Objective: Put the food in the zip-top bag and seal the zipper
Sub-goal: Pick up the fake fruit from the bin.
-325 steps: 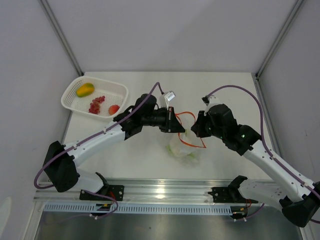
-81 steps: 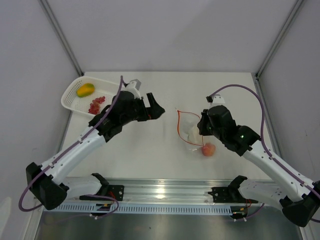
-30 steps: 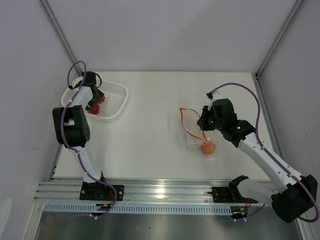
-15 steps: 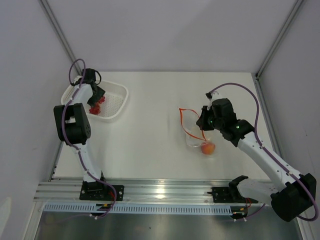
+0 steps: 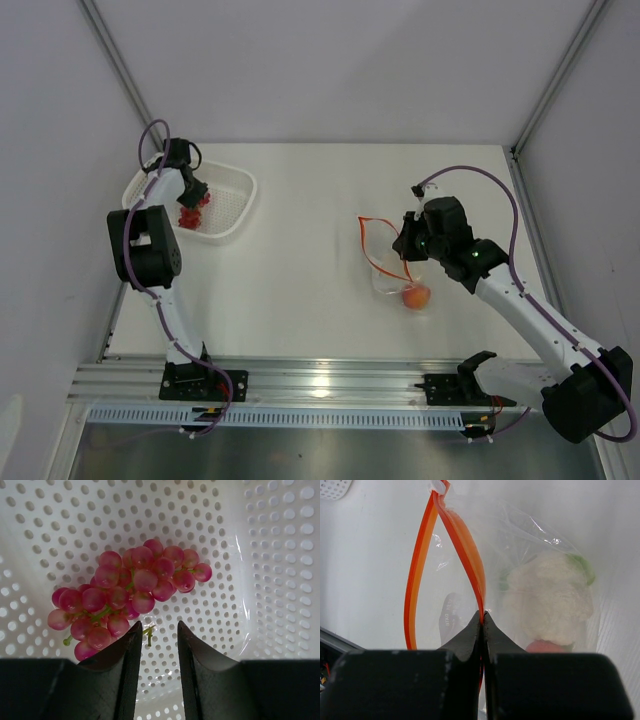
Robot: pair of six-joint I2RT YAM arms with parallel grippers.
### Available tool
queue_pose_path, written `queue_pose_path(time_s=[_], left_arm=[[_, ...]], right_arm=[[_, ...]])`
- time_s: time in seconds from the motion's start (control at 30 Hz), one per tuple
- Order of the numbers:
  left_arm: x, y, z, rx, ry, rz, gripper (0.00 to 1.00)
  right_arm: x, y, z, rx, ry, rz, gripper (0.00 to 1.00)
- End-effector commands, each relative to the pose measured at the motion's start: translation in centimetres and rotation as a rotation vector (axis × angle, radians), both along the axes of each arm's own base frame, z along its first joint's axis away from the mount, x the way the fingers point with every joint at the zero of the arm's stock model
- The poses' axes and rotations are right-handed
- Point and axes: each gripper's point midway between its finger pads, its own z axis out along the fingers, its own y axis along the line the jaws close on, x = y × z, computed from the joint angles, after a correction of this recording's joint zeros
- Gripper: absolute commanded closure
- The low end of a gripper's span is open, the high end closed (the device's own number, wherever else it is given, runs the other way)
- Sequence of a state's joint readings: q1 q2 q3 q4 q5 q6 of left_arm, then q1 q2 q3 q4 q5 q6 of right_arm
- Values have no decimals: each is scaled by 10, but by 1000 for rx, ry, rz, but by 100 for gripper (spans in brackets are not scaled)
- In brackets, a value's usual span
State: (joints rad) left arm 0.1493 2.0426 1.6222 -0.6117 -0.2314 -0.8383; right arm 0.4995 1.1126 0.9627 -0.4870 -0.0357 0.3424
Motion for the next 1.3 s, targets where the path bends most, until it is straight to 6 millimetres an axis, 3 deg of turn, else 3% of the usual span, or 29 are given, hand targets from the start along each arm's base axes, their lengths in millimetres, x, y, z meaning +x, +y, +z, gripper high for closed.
queue_pose_path(time_s=[0.0,0.63,0.93,1.03,1.27], left_arm=[[2,6,8,-5,-35,18,63],[-9,19,2,67,51,21,61],[-2,22,-3,85,60,-2,64],[-2,21,-9,81,70,-2,69],[0,21,-9,81,61,-11,94]], right_arm=[[5,0,2,0,-27,1,100],[7,-1,4,5,-35,-4,100],[8,1,2,15,-27,-3,100],[8,1,1,13,-25,-4,100],[9,1,-1,9,-23,-5,100]])
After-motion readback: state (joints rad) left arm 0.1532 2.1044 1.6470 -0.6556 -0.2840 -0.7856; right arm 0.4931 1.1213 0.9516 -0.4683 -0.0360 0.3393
